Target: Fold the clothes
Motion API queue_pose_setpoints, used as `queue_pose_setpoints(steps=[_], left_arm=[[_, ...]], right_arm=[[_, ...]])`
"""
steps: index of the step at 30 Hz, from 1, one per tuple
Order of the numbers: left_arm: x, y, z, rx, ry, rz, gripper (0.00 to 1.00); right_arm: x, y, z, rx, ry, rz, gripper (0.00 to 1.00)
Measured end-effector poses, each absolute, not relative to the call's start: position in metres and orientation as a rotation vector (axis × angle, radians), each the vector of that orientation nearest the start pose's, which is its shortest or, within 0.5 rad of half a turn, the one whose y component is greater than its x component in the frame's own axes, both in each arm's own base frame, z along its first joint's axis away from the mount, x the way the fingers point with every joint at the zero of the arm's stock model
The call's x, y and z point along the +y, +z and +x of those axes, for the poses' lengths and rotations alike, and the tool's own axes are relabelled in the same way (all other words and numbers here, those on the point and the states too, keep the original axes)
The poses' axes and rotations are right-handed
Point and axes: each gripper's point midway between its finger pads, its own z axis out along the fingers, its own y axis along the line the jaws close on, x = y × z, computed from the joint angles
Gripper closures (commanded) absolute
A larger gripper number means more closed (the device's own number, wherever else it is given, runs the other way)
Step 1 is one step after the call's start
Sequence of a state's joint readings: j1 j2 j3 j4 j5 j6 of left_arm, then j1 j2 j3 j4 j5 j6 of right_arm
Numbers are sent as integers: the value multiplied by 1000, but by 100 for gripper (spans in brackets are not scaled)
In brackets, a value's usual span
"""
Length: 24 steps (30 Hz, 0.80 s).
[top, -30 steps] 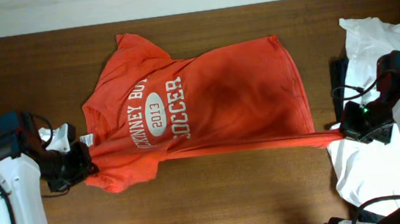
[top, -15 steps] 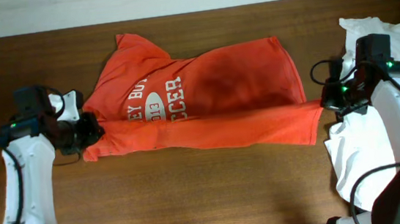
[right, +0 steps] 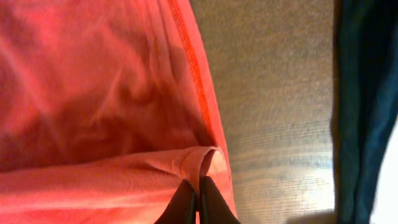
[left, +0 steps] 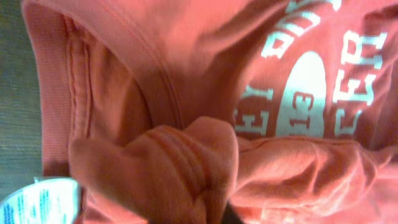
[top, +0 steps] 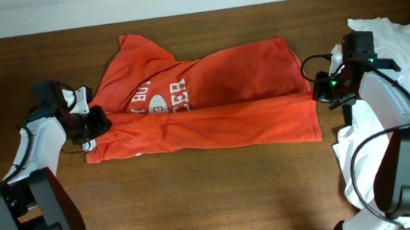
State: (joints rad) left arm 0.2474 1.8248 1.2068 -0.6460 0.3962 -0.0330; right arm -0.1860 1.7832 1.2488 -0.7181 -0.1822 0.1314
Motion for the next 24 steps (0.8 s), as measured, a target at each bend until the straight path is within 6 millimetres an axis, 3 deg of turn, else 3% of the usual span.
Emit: queue_pose_setpoints(steps=[2, 3, 4, 6, 11, 14, 15, 17, 19, 24], left_arm=[[31, 56, 402, 2714, -496, -285, 89], [30, 57, 403, 2709, -495, -276, 84], [27, 57, 404, 2709, -497, -267, 51], [23, 57, 404, 2712, -501, -259, 28], [16, 63, 403, 2710, -569, -258, 22], [14, 90, 412, 2645, -559, -221, 24], [9, 107, 413, 2612, -555, -187, 26], [-10, 121, 412, 2598, -557, -118, 26], [-48, 117, 404, 2650, -538, 3, 26], [-90, 86, 373, 2788, -343, 191, 26]], right_arm=[[-43, 62, 399, 2766, 243, 399, 90], [-44, 63, 405, 2745, 239, 393, 70], [-45, 64, 407, 2734, 238, 391, 69], [-46, 66, 413, 2708, 235, 382, 56], [-44, 63, 405, 2745, 240, 393, 60], [-41, 56, 384, 2834, 251, 420, 70], [-38, 52, 372, 2883, 257, 434, 70], [-37, 47, 363, 2929, 264, 446, 71], [-36, 39, 358, 2953, 267, 453, 71], [-32, 19, 338, 3006, 274, 469, 71]])
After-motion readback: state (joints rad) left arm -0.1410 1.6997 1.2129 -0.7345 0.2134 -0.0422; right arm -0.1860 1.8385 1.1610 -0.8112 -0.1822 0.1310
